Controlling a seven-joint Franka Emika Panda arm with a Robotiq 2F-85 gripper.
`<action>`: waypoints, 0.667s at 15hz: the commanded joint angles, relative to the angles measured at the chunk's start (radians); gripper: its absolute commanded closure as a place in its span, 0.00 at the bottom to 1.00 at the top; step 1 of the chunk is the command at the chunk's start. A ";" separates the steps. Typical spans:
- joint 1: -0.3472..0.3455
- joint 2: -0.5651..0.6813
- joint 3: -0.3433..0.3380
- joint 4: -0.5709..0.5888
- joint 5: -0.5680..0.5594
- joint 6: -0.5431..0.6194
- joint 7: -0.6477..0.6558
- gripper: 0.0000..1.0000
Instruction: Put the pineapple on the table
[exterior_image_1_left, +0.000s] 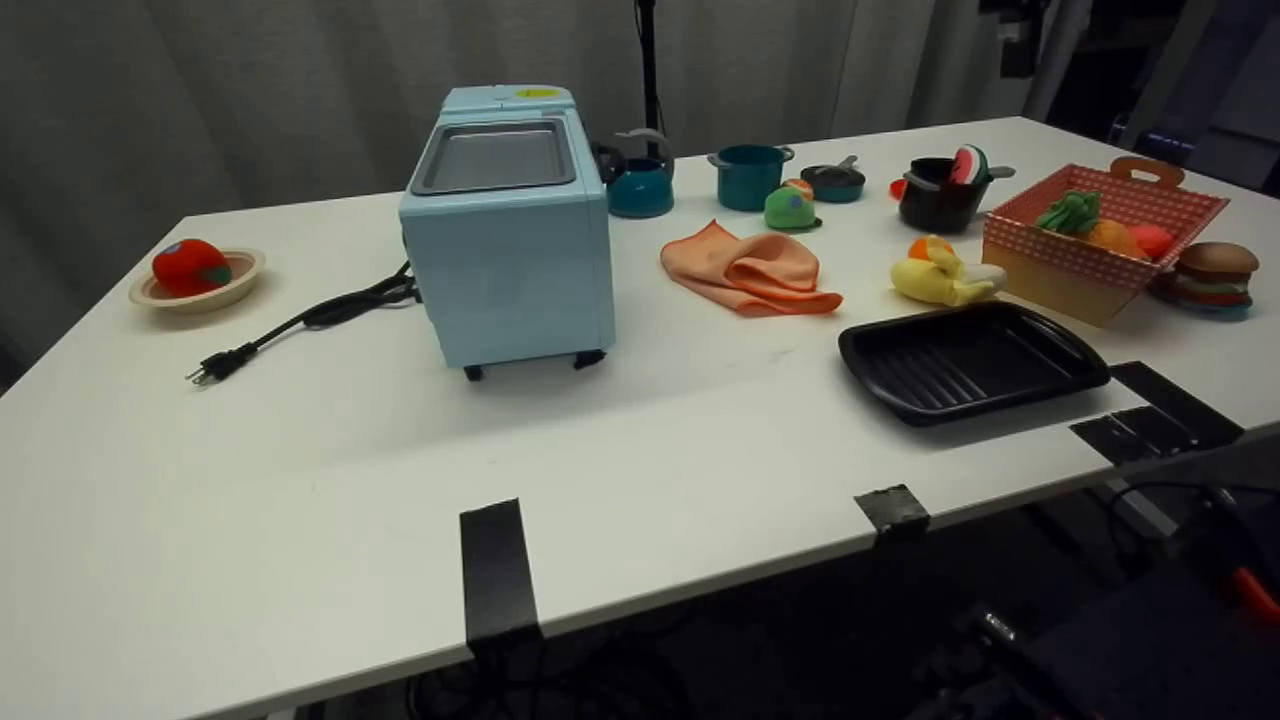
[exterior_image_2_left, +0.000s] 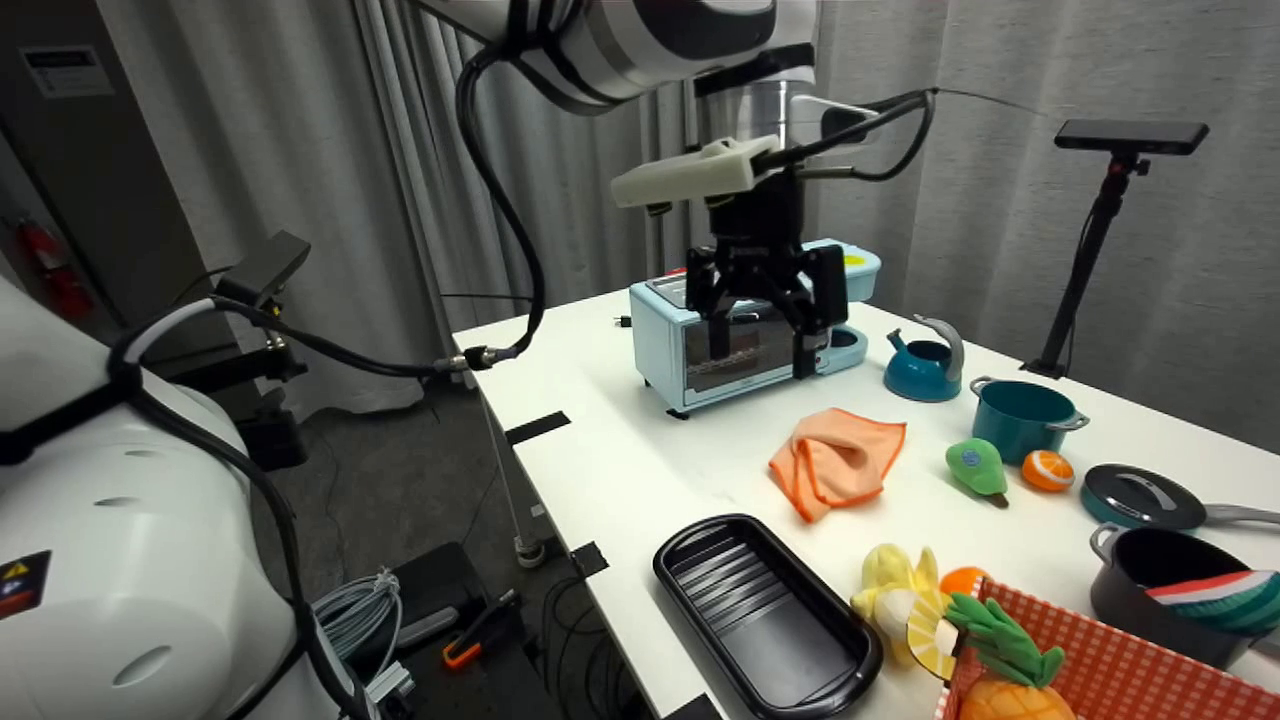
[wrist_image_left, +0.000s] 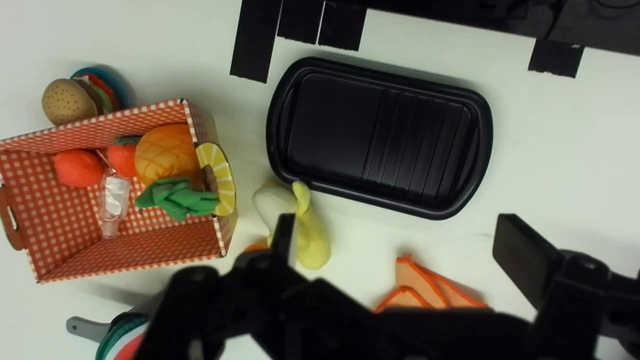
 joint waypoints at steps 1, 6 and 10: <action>-0.027 0.110 -0.060 0.140 0.029 0.029 -0.071 0.00; -0.064 0.250 -0.139 0.320 0.117 0.041 -0.162 0.00; -0.110 0.348 -0.176 0.398 0.205 0.047 -0.229 0.00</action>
